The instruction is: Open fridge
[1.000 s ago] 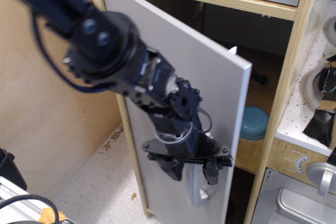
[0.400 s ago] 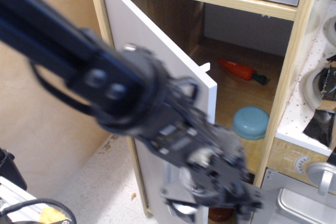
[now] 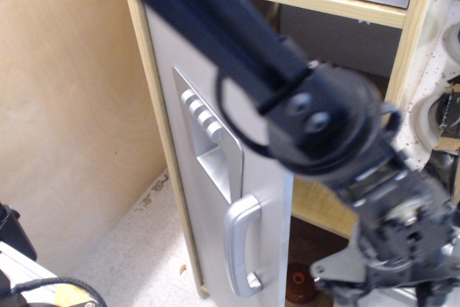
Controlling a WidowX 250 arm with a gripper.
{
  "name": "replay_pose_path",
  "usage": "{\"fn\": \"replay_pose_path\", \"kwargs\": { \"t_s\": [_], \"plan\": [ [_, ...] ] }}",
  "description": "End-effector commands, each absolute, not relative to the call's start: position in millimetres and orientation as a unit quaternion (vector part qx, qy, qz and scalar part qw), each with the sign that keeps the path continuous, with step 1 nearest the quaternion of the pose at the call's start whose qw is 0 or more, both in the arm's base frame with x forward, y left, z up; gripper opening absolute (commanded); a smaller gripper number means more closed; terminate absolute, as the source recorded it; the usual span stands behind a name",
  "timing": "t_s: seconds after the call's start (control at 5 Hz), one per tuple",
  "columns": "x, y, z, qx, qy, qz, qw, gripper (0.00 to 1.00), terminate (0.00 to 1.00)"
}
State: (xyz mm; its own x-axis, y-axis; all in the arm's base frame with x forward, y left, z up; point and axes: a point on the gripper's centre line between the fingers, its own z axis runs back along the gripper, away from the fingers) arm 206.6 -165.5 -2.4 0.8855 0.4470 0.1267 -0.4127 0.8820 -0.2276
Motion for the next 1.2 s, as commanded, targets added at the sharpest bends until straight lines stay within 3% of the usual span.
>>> {"fn": "replay_pose_path", "kwargs": {
  "t_s": [0.0, 0.2, 0.4, 1.0],
  "plan": [
    [259.7, -164.4, 34.9, -0.068, -0.138, 0.158, 0.975, 1.0, 0.0],
    [273.6, -154.4, 44.9, -0.057, -0.148, 0.138, 0.978, 1.0, 0.0],
    [279.0, -132.8, 45.9, -0.048, -0.13, 0.099, 0.985, 1.0, 0.0],
    [266.3, -63.2, 65.3, -0.049, -0.057, 0.097, 0.992, 1.0, 0.0]
  ]
}}
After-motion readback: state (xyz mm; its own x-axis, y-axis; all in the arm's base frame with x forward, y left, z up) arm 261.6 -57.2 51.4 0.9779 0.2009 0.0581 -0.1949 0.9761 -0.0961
